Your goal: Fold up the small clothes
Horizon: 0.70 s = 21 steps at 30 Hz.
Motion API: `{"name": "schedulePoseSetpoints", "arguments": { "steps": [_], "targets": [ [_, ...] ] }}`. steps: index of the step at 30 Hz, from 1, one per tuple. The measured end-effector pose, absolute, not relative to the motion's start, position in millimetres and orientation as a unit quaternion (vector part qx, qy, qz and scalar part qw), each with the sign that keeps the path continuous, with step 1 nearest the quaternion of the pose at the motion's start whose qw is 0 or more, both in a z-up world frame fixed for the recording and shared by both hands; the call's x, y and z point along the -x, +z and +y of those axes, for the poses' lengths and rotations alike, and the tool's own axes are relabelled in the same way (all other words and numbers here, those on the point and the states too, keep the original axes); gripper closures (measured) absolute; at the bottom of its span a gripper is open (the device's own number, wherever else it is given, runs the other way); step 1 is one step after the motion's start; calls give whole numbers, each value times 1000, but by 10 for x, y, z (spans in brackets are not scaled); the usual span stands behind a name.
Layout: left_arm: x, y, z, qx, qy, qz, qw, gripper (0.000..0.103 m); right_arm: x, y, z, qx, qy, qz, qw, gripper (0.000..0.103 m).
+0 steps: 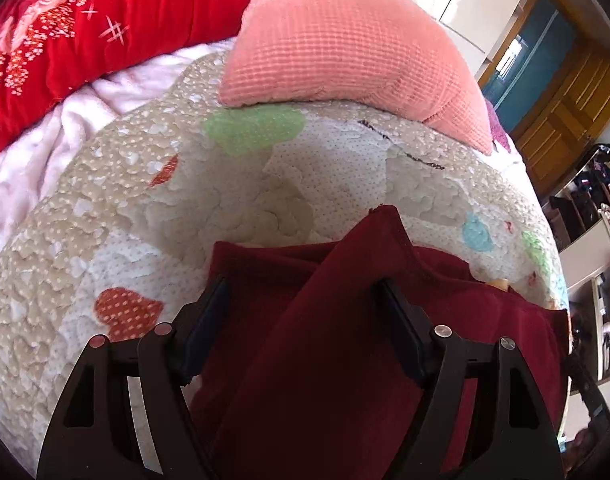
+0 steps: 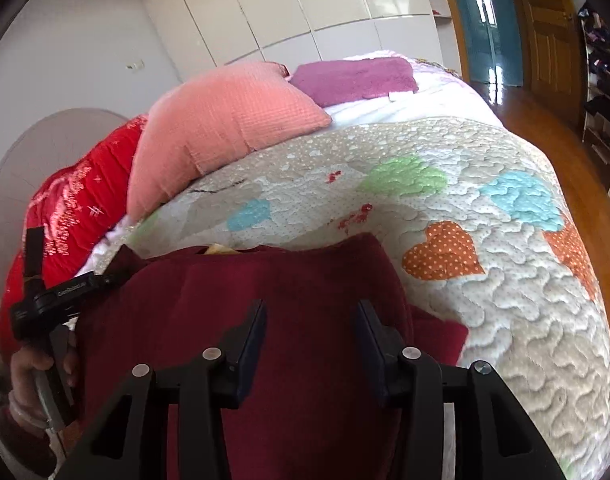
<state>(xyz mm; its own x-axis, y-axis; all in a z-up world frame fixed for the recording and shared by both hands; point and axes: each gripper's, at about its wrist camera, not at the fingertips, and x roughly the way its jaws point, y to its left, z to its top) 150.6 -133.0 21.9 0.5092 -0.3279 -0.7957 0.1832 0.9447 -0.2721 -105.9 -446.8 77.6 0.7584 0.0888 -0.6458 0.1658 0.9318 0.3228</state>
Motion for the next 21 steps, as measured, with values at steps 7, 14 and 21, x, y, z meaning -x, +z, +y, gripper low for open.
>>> {"name": "schedulePoseSetpoints", "arguments": {
  "steps": [7,14,21],
  "targets": [
    [-1040,374,-1010,112,-157,470,861,27,1215,437,-4503,-182,-70,399,896,52],
    [-400,449,-734,77,-162,449,875,27,1490,850,-4189,-176,-46,365,913,52],
    [-95,260,-576,70,-151,452,876,27,1288,985,-3620,-165,29,356,919,52]
  ]
}}
